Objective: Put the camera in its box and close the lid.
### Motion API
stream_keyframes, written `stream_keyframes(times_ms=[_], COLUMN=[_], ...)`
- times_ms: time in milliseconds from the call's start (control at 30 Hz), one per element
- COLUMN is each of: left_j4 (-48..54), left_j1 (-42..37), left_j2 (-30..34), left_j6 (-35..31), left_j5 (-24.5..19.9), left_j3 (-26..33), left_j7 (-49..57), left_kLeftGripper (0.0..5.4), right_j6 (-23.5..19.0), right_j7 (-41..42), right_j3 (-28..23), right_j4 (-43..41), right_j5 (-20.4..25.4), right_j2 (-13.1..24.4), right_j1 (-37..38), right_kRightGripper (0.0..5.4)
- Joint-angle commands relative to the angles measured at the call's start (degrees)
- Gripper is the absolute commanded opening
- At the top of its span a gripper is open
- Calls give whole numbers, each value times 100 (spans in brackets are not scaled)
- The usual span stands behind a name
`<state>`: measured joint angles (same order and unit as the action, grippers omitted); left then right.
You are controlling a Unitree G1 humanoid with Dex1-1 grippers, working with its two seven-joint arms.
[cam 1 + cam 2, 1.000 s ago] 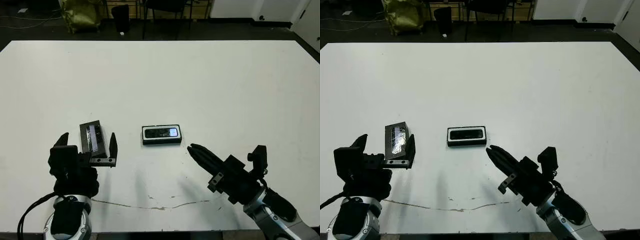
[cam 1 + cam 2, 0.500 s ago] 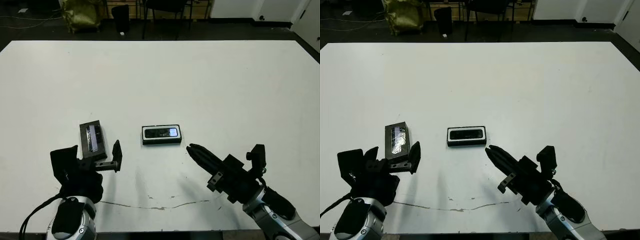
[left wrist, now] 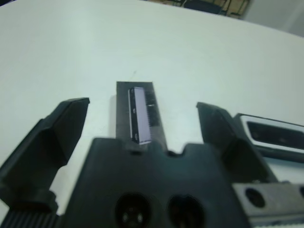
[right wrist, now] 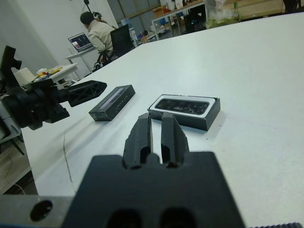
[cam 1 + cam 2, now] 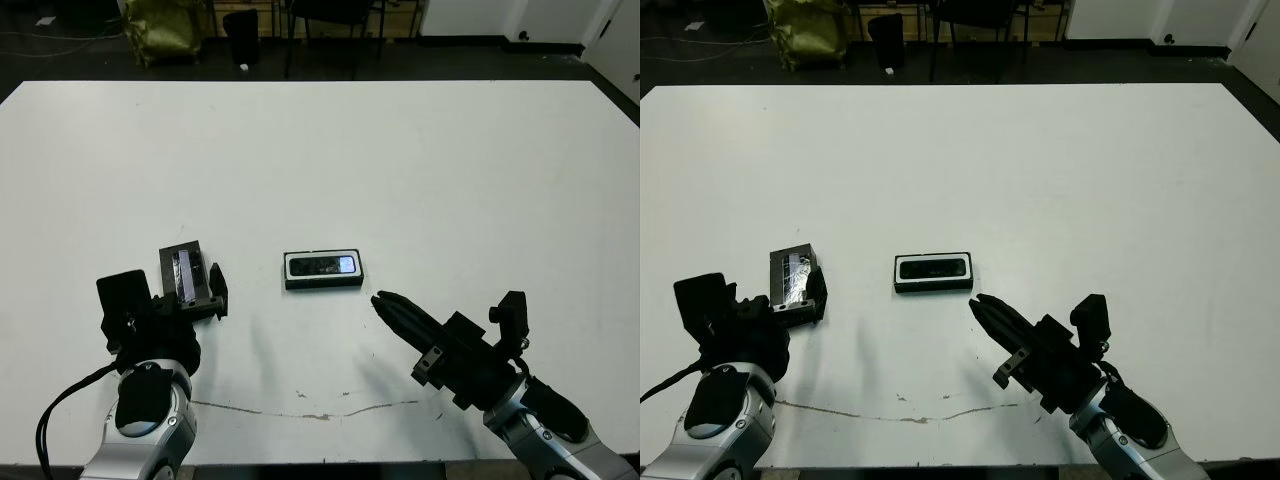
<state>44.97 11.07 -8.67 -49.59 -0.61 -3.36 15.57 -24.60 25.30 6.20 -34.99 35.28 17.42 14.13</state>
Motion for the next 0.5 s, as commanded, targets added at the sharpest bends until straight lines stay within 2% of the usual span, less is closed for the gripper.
stream_keyframes(times_ms=[33, 167, 333, 500], left_j4=[-268, -429, -537, -623], left_j1=[-21, -95, -152, -238], left_j2=[-5, 5, -147, -45], left_j6=[81, 27, 26, -77], left_j5=[108, 127, -117, -237], left_j3=[-27, -14, 197, 335], left_j7=[-5, -75, -225, -322], left_kLeftGripper=[536, 536, 536, 536], right_j6=[-142, -317, -105, -268], right_j7=[-189, -344, -105, -277], right_j3=[20, -2, -2, -13], right_j4=[-135, -204, -33, -159], right_j5=[-94, -6, -27, -47], right_j2=[21, 32, 37, 39], right_j1=[81, 121, 96, 125], right_kRightGripper=[0, 0, 0, 0])
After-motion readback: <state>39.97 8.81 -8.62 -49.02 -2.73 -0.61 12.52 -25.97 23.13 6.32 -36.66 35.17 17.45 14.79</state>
